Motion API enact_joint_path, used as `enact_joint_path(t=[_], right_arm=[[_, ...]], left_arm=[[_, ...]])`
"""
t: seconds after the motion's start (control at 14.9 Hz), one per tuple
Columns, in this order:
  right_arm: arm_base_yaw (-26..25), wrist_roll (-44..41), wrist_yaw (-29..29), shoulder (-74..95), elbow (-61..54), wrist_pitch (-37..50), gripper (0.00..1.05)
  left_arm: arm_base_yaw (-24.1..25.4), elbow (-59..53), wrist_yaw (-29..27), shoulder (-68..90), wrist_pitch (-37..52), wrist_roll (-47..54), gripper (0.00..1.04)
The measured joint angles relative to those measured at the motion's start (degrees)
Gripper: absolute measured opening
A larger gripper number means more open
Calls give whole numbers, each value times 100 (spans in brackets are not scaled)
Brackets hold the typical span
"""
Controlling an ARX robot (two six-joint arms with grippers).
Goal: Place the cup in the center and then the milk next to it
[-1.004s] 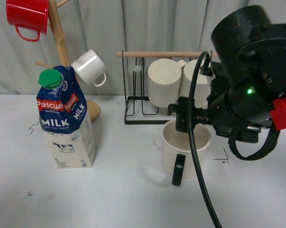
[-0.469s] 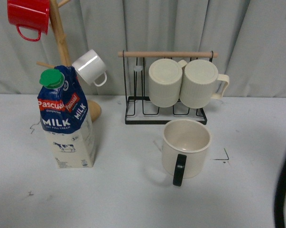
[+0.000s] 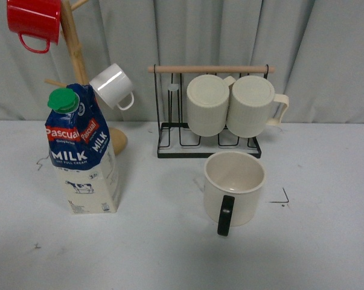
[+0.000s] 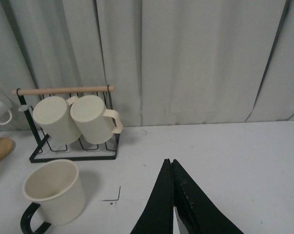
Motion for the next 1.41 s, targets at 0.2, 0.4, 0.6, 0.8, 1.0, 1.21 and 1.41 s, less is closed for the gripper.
enact_joint_path(t=[0.2,0.4,0.6,0.8,1.0,1.21,1.41], right_arm=[[31,-2,-22,-424,-243,-199,2],[31,-2,-22,-796,-385,-468,2],[31,-2,-22,-1154,-579,-444,2],[31,-4,-22,-1488,-599,-804,2],[31,-4,-22,-2031,-592,-1598,2],[31,-4,-22,-2614,-595,-2068,2],[31,-7,-24,-2621,-595,-2024,6]], left_arm=[[0,0,2,0,0,0,98],[0,0,2,0,0,0,98],[0,0,2,0,0,0,98],[0,0,4,0,0,0,98],[0,0,4,0,2,0,98],[0,0,-2,0,7,0,98],[0,0,4,0,0,0,98]])
